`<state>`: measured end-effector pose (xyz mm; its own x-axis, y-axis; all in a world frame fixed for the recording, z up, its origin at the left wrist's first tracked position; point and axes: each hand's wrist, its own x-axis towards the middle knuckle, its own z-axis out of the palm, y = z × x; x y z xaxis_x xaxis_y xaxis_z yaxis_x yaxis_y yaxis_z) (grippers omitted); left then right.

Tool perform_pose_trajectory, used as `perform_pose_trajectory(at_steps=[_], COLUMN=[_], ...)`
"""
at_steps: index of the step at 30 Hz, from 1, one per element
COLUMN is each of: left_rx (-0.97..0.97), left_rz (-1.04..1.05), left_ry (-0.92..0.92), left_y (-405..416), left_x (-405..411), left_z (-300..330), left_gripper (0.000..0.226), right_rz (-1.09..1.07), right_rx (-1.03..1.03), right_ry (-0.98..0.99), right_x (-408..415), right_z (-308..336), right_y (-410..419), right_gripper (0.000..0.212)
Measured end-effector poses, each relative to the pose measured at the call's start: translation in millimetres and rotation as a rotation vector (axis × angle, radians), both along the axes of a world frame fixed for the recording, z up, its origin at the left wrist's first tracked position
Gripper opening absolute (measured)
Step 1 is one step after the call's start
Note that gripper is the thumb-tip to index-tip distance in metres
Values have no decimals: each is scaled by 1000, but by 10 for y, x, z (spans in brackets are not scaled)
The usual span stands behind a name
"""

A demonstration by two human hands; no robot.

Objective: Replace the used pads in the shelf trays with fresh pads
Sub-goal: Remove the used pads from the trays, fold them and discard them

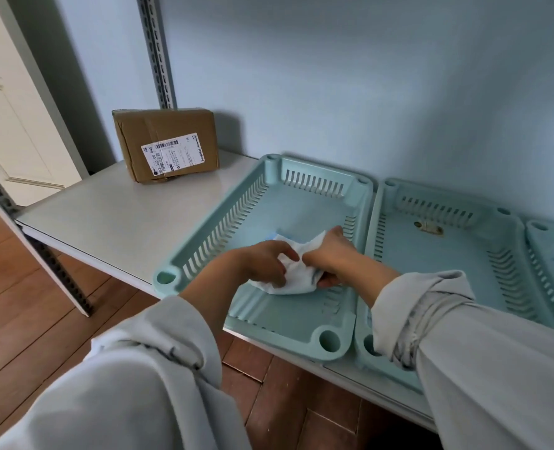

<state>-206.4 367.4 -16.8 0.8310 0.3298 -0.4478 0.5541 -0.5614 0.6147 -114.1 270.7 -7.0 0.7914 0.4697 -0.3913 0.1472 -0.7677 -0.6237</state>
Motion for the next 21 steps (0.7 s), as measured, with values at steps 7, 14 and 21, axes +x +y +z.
perform_pose_trajectory(at_steps=[7,14,21], left_rx=[156,64,314], left_rz=[-115,71,284], left_ry=[10,-115,-146], left_y=[-157,-46,203], left_x=[-91,-213,-34], left_z=[-10,41,-274], left_gripper=[73,32,41], right_rz=[-12,39,341], right_rx=[131,302,15], right_ry=[138,295,-155], right_x=[-85,-100,-171], right_z=[102,230,13], right_y=[-137,-310,-90], right_gripper=[26,34,48])
